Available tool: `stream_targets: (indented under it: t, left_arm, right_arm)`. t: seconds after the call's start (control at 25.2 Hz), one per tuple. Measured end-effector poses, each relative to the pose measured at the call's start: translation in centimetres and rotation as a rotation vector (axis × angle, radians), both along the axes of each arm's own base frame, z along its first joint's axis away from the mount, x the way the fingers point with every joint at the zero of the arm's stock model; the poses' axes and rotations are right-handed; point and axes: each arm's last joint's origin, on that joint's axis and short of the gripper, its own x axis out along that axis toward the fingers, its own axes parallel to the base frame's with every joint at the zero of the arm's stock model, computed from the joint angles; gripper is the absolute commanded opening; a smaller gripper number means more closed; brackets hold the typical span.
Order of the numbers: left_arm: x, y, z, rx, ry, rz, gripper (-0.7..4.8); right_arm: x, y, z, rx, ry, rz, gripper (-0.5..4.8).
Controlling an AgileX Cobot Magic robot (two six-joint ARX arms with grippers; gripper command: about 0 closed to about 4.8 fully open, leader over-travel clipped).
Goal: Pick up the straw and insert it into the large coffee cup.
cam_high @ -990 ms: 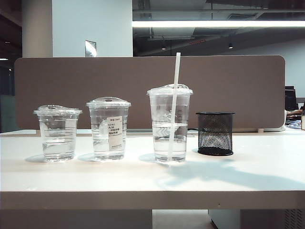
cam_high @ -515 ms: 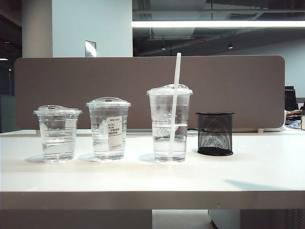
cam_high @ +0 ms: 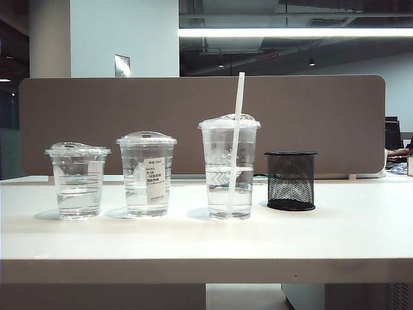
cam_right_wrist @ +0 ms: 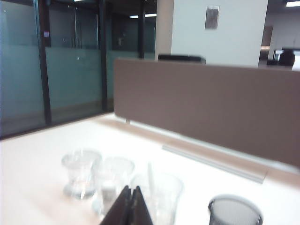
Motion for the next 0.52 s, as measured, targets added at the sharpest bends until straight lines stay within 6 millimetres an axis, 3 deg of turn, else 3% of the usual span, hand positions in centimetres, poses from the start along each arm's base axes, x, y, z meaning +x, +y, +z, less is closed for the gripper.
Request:
stream_targets:
  t: [0.52]
  left_arm:
    - [0.7,0.0,-5.8,0.028,0.125,0.061,-0.05]
  right_arm:
    - [0.7,0.3,-9.5,-0.049,0.226,0.006,-0.09]
